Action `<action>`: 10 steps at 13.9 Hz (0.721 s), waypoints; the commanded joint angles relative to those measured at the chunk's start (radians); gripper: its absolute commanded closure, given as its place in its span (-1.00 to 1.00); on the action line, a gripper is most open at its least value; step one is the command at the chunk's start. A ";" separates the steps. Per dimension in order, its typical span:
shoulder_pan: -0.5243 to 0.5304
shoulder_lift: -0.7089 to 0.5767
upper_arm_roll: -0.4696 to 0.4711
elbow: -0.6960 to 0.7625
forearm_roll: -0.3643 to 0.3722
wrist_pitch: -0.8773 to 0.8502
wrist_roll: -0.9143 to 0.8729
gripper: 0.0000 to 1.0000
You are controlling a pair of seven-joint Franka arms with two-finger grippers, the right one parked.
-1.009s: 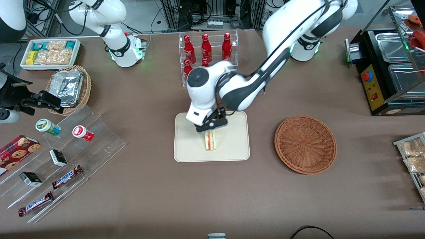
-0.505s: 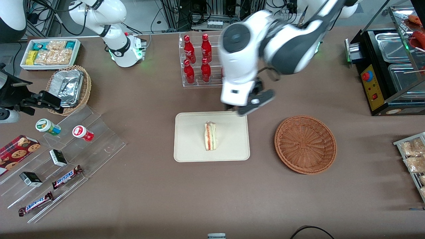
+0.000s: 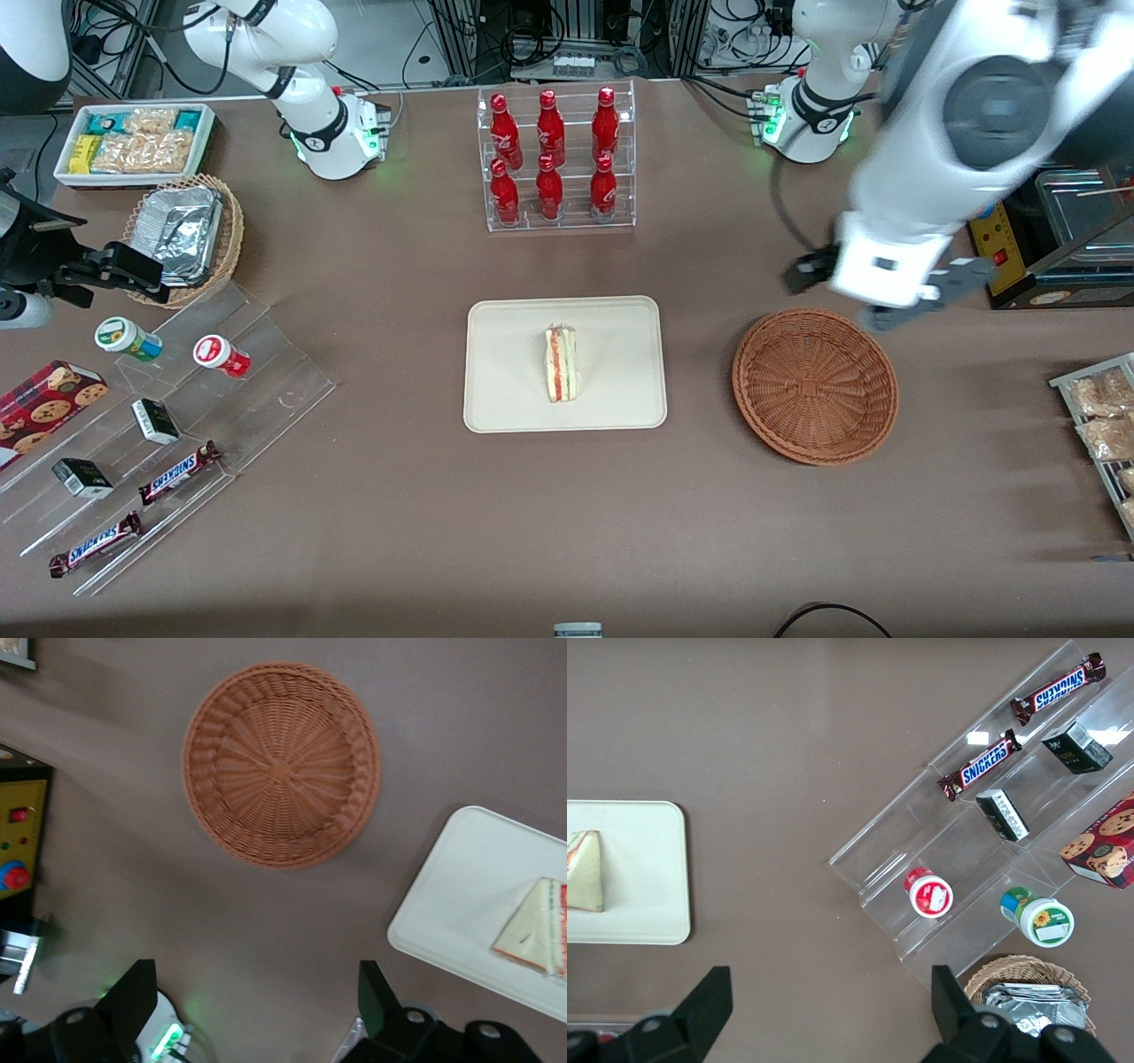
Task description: Place sandwich from basket to tray
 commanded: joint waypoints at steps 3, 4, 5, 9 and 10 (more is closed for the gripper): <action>0.104 -0.146 0.078 -0.116 -0.044 -0.009 0.331 -1.00; 0.078 -0.188 0.165 -0.142 -0.091 0.000 0.407 -1.00; 0.066 -0.223 0.239 -0.167 -0.136 0.008 0.483 -1.00; 0.065 -0.369 0.386 -0.323 -0.167 0.071 0.747 -1.00; 0.065 -0.406 0.425 -0.365 -0.194 0.087 0.818 -1.00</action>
